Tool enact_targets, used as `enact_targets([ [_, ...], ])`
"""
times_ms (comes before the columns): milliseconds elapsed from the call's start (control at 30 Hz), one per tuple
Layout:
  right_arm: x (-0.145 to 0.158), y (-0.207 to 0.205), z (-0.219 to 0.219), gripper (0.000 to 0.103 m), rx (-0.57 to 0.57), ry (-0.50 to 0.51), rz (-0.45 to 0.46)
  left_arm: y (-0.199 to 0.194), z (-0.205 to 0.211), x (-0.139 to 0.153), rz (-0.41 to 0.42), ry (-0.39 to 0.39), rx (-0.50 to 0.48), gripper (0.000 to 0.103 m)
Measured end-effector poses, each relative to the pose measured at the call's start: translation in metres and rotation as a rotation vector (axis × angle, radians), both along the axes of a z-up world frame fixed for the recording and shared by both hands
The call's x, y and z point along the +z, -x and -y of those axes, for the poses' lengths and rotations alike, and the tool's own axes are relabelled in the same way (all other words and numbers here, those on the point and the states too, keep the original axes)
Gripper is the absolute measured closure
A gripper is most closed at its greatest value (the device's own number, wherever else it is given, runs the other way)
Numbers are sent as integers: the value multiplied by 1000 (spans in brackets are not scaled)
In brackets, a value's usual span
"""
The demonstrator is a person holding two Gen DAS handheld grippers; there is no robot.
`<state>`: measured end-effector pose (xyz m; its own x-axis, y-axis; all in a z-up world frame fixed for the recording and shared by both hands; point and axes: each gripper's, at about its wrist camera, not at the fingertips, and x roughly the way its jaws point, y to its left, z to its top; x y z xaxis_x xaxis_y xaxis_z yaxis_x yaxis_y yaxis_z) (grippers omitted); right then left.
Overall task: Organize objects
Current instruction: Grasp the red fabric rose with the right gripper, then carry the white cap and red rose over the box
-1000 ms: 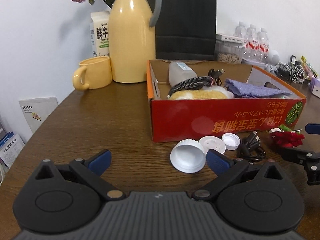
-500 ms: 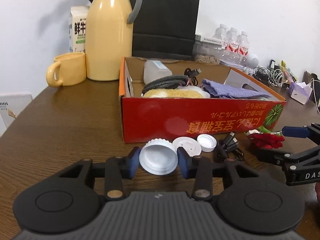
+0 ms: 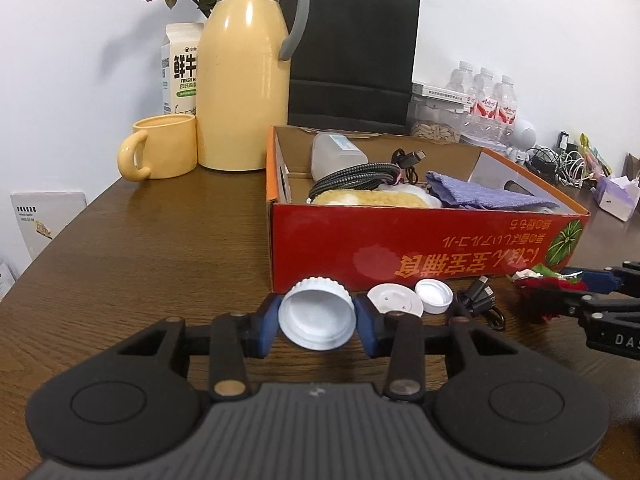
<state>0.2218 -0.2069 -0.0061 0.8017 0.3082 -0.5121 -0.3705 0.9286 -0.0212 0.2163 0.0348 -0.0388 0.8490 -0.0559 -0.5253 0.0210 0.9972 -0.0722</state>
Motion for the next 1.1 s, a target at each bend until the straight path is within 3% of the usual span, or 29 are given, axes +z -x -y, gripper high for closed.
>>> enact_targets([
  [800,20,22,13,64,-4,-83,140,13,-1,8,64,-6,61,62],
  [1100,41,20,15,64,1,-103,183,13,18,39,134,-4,21,62],
])
